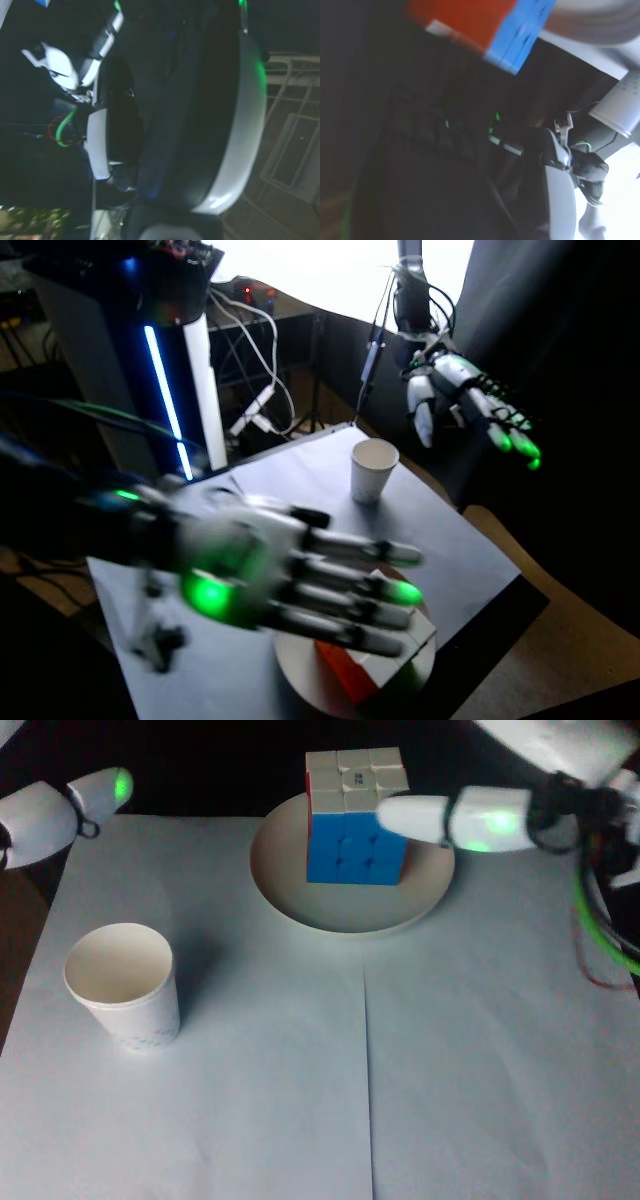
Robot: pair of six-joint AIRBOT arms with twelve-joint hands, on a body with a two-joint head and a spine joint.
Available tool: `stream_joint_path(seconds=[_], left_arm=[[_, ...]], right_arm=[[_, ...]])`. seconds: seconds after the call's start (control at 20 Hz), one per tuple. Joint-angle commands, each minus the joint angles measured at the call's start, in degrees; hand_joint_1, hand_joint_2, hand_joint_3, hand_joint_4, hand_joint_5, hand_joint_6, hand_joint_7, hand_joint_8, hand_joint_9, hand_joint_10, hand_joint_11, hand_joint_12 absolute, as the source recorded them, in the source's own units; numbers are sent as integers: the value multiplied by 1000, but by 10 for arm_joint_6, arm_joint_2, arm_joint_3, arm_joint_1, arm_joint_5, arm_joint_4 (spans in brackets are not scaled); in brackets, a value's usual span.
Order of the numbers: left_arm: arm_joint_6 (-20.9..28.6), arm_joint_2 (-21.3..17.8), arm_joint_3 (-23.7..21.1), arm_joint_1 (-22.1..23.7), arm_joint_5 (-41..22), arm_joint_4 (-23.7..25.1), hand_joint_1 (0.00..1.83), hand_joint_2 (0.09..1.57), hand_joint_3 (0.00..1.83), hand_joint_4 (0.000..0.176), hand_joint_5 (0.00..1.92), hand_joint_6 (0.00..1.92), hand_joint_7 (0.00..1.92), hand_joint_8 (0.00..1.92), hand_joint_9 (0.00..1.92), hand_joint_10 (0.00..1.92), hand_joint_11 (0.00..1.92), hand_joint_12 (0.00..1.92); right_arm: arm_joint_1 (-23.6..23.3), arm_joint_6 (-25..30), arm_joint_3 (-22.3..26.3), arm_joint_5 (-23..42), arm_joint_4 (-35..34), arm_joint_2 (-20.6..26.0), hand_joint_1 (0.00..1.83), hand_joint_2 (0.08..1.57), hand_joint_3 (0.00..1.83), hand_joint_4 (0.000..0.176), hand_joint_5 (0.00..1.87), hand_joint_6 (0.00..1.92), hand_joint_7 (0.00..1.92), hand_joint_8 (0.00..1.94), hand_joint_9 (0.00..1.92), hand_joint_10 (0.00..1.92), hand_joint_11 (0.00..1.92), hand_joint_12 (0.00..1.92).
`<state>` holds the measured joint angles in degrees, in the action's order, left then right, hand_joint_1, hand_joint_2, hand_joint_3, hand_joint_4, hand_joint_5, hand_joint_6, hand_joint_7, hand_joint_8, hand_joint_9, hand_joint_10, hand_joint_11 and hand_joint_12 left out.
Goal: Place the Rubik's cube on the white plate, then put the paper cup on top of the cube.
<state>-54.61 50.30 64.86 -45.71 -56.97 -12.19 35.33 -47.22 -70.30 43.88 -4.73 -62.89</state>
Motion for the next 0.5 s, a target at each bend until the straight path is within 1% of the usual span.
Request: stream_joint_path(seconds=[0.0,0.05,0.1,0.15,0.2,0.25,0.3,0.35,0.4,0.45], left_arm=[[0,-8,-3,0,-81,-5,574,1375,0,75,138,1,61,2,102,8,0,599],[0,-10,-5,-2,-81,-5,554,1351,0,86,139,0,93,7,120,9,0,648],[0,-13,-7,-5,-82,-4,521,1320,0,97,121,0,87,1,104,3,0,591],[0,-16,-10,-8,-83,-4,519,1302,0,104,118,0,83,1,92,3,0,530],[0,-20,-14,-13,-87,-4,474,1285,0,97,98,0,70,1,67,3,0,421],[0,-24,-18,-19,-91,-4,447,1272,0,96,89,0,61,0,60,1,0,391],[0,-28,-24,-29,-96,-4,476,1285,0,57,71,1,69,1,92,8,0,595],[0,-31,-28,-35,-100,-4,471,1278,0,59,76,3,84,7,102,11,0,619],[0,-35,-33,-42,-104,-4,430,1250,0,100,67,0,91,3,97,5,0,546],[0,-40,-39,-51,-109,-4,447,1218,0,126,46,0,45,0,65,0,0,463]], right_arm=[[10,-1,19,97,5,14,569,1124,0,103,9,3,0,0,125,74,0,1201],[27,-1,34,113,6,29,591,1157,9,85,16,5,0,0,120,100,0,1160],[47,-1,48,129,6,44,609,1188,10,82,31,9,9,2,115,154,0,1028],[62,-1,63,142,6,59,622,1188,0,78,51,10,49,4,33,348,0,946],[83,-1,76,153,6,71,686,1181,0,56,131,31,169,28,67,527,0,1015],[102,-1,90,164,6,86,706,1185,1,51,191,36,289,49,69,705,0,1121],[125,-1,106,175,6,101,736,1203,3,8,315,89,444,153,98,1020,0,1396],[136,-1,115,179,6,109,745,1217,1,0,262,459,375,619,117,1056,0,1217],[150,-1,124,182,6,117,711,1240,3,0,119,1031,358,1103,177,1083,0,1203],[163,-1,131,184,6,124,784,1371,11,16,408,1623,380,1415,219,1388,0,1514]])
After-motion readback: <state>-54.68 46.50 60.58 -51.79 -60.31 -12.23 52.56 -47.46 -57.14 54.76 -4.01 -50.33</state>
